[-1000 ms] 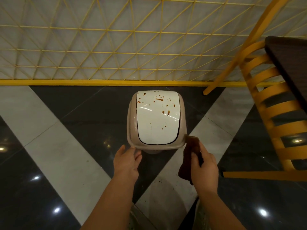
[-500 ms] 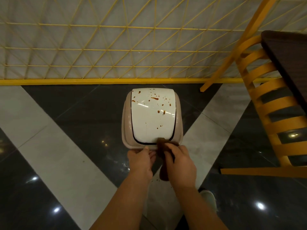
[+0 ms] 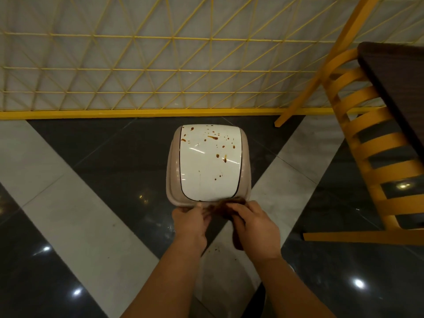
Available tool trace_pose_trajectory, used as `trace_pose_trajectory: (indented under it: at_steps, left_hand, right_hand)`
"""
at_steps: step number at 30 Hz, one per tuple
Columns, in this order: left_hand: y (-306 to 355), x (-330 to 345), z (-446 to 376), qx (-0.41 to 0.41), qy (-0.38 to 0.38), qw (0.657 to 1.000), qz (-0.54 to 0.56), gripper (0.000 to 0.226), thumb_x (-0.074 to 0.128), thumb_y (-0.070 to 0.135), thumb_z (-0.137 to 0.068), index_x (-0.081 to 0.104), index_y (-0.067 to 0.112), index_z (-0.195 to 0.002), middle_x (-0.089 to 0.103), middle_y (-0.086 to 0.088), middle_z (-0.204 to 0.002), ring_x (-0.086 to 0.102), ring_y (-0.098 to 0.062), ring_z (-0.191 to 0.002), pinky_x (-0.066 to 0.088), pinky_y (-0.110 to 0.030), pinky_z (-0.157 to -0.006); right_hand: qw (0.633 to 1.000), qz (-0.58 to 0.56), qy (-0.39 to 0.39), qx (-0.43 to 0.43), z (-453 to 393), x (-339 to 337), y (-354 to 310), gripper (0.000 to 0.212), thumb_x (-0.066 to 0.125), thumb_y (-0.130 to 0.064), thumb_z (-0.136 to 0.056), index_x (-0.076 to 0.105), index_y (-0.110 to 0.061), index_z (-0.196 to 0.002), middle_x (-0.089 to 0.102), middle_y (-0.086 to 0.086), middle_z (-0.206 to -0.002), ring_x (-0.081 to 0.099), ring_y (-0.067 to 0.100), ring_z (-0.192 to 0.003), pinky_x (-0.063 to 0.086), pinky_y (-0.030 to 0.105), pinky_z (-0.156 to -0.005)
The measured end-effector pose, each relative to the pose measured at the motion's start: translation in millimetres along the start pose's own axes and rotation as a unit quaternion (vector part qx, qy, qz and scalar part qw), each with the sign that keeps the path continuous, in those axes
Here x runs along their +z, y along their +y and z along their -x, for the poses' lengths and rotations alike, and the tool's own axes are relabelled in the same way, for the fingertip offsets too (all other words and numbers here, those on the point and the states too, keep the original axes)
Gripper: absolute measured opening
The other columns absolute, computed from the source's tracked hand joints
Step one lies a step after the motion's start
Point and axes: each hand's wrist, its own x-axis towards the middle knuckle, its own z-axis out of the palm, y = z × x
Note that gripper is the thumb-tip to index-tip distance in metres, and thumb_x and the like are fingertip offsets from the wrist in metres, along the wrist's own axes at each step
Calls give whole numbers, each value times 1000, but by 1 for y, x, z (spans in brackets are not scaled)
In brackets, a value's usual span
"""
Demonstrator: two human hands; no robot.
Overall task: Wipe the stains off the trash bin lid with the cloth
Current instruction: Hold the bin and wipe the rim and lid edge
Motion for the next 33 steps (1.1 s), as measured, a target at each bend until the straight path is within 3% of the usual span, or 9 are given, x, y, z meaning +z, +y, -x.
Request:
trace_pose_trajectory:
  at_steps: [3,6,9,13,15,18,24,29,33]
  left_hand:
    - [5,-1,0,4,-3,1000,-1,28,56,4,-94,53,13,-121,64,-14,-115,63,-27,-106,46,-42,-101]
    - [5,-4,0,2,-6,1000,11,31,56,6,-94,54,11,-125,65,-14,-115,65,-25,-102,46,-43,-101]
    - [4,-3,5,0,-18,1000,21,31,57,4,-93,56,12,-123,65,-12,-115,64,-23,-101,45,-43,-103]
    - [-2,2,5,0,-14,999,29,35,53,-1,-95,49,8,-128,62,-17,-117,65,-24,-96,49,-40,-97]
    - [-3,4,1,2,-8,1000,29,40,52,-2,-95,43,7,-133,60,-20,-120,66,-27,-97,51,-37,-91]
    - [-2,4,1,1,-11,1000,24,44,51,-2,-95,40,10,-135,59,-20,-121,66,-27,-95,51,-38,-90]
    - [0,5,5,-3,-7,1000,15,50,52,-1,-94,36,17,-137,58,-17,-124,66,-26,-97,49,-43,-97]
    - [4,1,8,-5,-11,1000,21,49,51,-1,-95,36,18,-138,57,-16,-124,65,-26,-98,47,-46,-100]
    - [8,0,4,3,8,1000,17,43,53,-1,-94,41,18,-131,61,-13,-113,65,-24,-92,49,-43,-97]
  right_hand:
    - [990,-46,38,130,-7,-17,25,24,59,-20,-92,65,-26,-114,61,-1,-103,59,14,-78,49,23,-72]
    - [951,-130,74,269,-15,-24,26,27,51,-29,-95,57,-26,-121,53,-6,-102,54,12,-83,55,37,-81]
    - [950,-158,59,261,-13,-20,8,34,51,-36,-94,52,-30,-128,45,-12,-103,49,7,-87,55,37,-83]
    - [951,-202,47,229,1,-4,-17,25,55,-32,-92,57,-29,-117,51,-14,-108,46,-5,-84,38,9,-76]
    - [969,-178,21,169,8,4,-23,21,56,-31,-92,61,-31,-112,56,-14,-112,51,-4,-89,37,5,-77]
    - [981,-142,1,133,6,4,-11,20,59,-28,-91,63,-33,-110,56,-16,-108,56,3,-93,35,5,-77]
    - [954,-199,43,220,0,-3,-4,23,58,-23,-91,60,-35,-111,52,-16,-103,50,1,-88,35,13,-82]
    - [981,-125,-1,148,4,-4,-1,22,57,-26,-92,62,-31,-114,51,-17,-102,50,2,-86,34,8,-78]
    - [945,-169,12,281,-21,-17,16,28,55,-28,-94,60,-28,-121,62,-3,-109,56,12,-90,46,26,-83]
